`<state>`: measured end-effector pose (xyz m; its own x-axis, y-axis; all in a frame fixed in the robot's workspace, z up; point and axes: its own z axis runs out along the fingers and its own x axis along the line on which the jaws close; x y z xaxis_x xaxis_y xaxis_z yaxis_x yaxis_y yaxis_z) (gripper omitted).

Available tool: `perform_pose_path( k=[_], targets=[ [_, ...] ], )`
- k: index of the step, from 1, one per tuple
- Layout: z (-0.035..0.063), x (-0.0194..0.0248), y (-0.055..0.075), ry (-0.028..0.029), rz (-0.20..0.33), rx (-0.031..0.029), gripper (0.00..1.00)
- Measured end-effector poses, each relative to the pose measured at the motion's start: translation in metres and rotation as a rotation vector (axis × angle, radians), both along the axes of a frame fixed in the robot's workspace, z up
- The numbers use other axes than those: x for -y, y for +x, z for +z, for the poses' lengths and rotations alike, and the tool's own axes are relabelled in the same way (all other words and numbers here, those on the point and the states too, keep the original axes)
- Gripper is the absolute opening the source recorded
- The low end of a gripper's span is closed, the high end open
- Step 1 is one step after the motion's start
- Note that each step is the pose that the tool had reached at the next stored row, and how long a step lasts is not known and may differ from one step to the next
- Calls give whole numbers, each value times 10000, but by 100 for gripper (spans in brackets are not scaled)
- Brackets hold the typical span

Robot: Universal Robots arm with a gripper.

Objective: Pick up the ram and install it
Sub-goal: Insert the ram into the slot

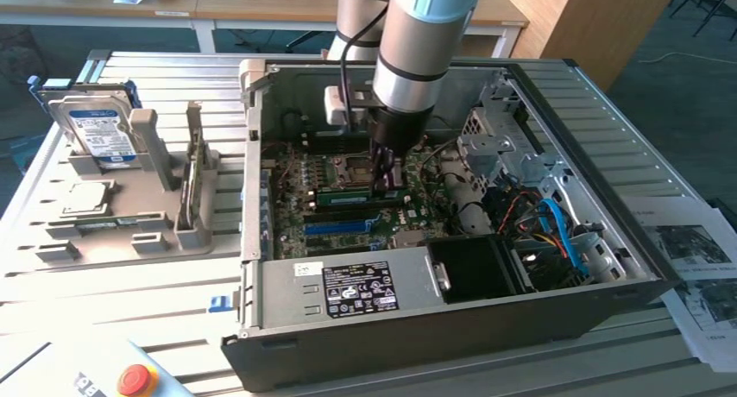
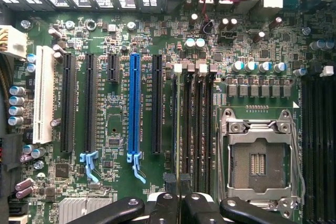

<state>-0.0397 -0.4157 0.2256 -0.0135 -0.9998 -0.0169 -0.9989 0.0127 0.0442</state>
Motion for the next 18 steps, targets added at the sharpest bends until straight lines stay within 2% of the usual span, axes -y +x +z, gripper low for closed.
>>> perform_pose_path(
  k=[15, 17, 18],
  targets=[
    [-20, 3, -3, 4, -2, 1, 12],
    [-19, 5, -4, 3, -3, -1, 13],
    [-18, 6, -3, 0, -1, -1, 18]
  ],
)
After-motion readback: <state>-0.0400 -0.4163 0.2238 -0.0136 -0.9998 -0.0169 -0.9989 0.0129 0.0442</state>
